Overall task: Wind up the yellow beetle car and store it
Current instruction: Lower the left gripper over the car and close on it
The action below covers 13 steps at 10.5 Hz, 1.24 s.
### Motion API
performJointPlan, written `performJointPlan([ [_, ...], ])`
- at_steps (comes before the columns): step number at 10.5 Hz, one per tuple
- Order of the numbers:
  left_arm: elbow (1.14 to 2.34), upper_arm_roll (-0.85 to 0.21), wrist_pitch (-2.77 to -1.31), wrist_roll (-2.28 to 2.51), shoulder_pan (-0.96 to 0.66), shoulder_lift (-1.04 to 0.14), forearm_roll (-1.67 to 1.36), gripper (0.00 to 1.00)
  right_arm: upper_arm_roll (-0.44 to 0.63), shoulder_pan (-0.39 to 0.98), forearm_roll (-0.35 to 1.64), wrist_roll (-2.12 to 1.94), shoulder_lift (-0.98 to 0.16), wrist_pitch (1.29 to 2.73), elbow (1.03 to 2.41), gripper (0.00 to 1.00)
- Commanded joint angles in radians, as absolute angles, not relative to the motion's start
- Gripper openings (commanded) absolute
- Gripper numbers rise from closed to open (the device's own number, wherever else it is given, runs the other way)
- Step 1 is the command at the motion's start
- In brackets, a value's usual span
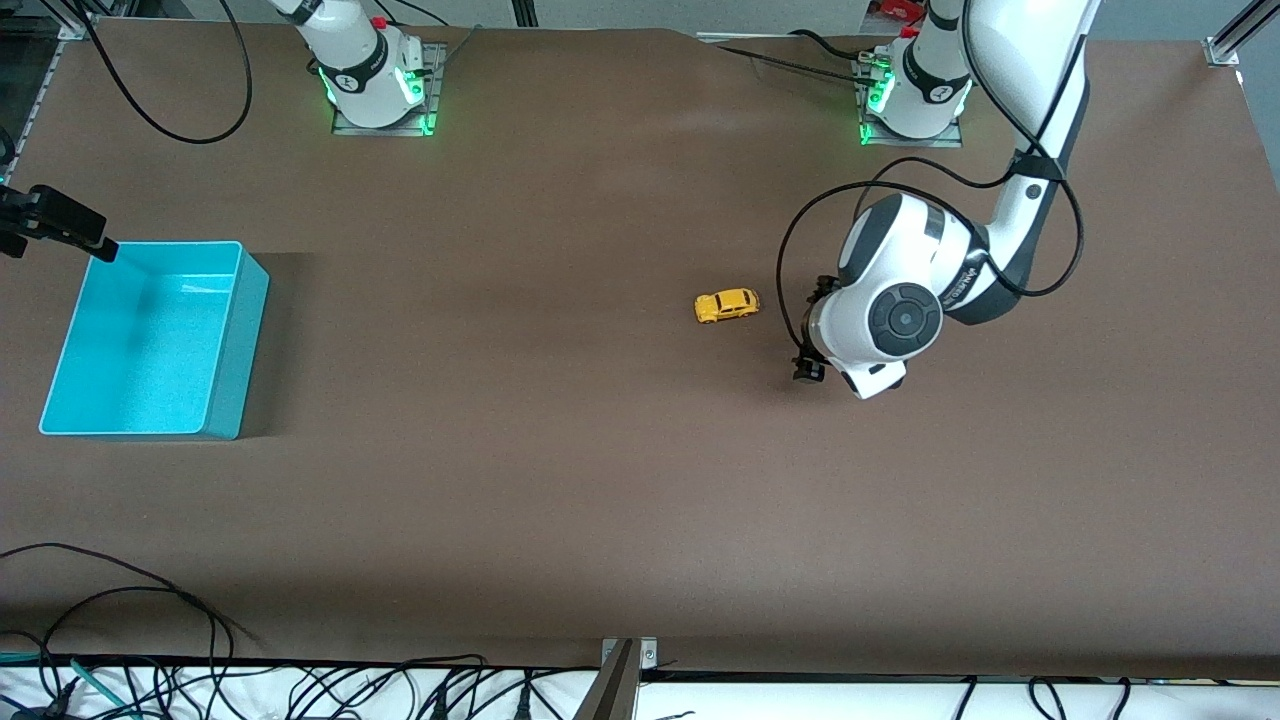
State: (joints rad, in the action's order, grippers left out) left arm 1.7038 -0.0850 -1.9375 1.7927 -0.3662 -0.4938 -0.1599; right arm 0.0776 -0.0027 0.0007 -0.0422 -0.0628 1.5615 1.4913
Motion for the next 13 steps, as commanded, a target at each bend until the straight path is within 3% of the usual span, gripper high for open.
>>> performJointPlan([
  [1,1.761,-0.08,-2.041,1.942,-0.47,-0.497,-0.184,0.99,0.074,-0.008,0.012,-0.04,-0.067,1.555,1.473,1.0],
  [7,1.945,-0.104,-2.259,1.987,-0.589,-0.509,-0.176,0.98,0.074,-0.008,0.012,-0.04,-0.067,1.555,1.473,1.0],
  [13,1.944,-0.107,-2.27,1.979,-0.517,-0.515,-0.132,0.99,0.074,-0.008,0.012,-0.04,-0.067,1.555,1.473,1.0],
])
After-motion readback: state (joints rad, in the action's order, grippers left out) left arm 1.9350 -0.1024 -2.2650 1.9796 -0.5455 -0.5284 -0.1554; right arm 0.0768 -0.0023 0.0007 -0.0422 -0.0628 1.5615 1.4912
